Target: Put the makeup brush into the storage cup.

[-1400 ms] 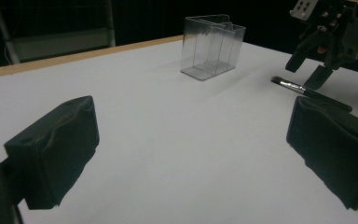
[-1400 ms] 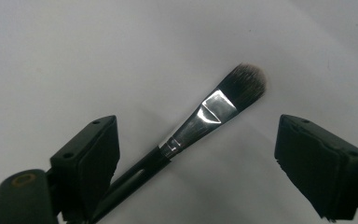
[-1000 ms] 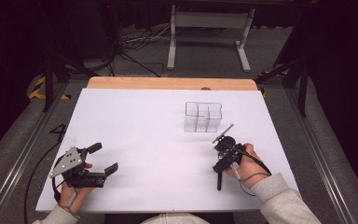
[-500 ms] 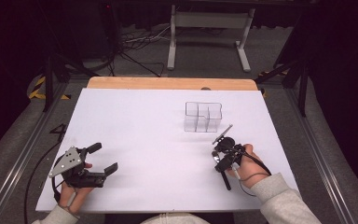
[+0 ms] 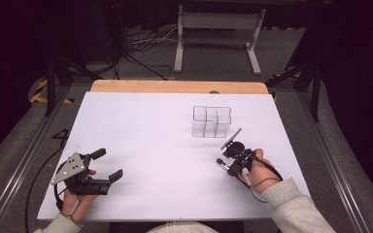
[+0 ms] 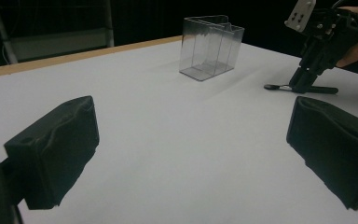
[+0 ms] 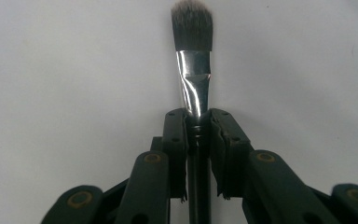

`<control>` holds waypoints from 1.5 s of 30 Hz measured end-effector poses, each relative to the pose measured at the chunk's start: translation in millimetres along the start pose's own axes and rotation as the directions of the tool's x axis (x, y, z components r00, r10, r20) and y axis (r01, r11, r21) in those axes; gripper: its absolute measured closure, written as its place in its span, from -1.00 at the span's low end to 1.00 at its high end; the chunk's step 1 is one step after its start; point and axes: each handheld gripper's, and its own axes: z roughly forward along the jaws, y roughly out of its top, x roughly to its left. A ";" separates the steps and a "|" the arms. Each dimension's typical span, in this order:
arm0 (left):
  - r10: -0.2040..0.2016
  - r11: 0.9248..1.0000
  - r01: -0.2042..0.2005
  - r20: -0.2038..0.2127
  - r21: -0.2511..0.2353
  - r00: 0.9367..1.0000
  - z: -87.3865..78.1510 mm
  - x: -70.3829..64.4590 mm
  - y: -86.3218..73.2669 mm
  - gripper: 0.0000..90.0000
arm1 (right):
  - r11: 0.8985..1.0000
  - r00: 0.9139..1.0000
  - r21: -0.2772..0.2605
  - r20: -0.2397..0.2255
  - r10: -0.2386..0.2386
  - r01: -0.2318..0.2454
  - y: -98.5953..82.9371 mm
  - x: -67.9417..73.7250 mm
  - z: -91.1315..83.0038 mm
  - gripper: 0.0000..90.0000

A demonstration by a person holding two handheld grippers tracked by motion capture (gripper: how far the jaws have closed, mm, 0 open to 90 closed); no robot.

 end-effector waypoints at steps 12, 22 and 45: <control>-0.003 1.000 0.003 -0.001 0.006 1.000 0.0 -0.3 0.1 -0.93 | 1.000 1.000 -0.014 0.003 -0.020 0.020 0.4 0.0 -7.4 0.74; 0.002 1.000 -0.002 -0.004 0.006 1.000 -0.3 -0.2 0.3 -0.93 | 0.996 1.000 -0.083 -0.010 -0.027 0.026 0.0 -1.5 -25.9 0.76; 0.001 1.000 -0.001 -0.002 0.009 1.000 0.1 -0.1 0.2 -0.93 | 0.922 0.998 -0.382 0.018 -0.061 0.063 -4.6 -1.8 -70.8 0.77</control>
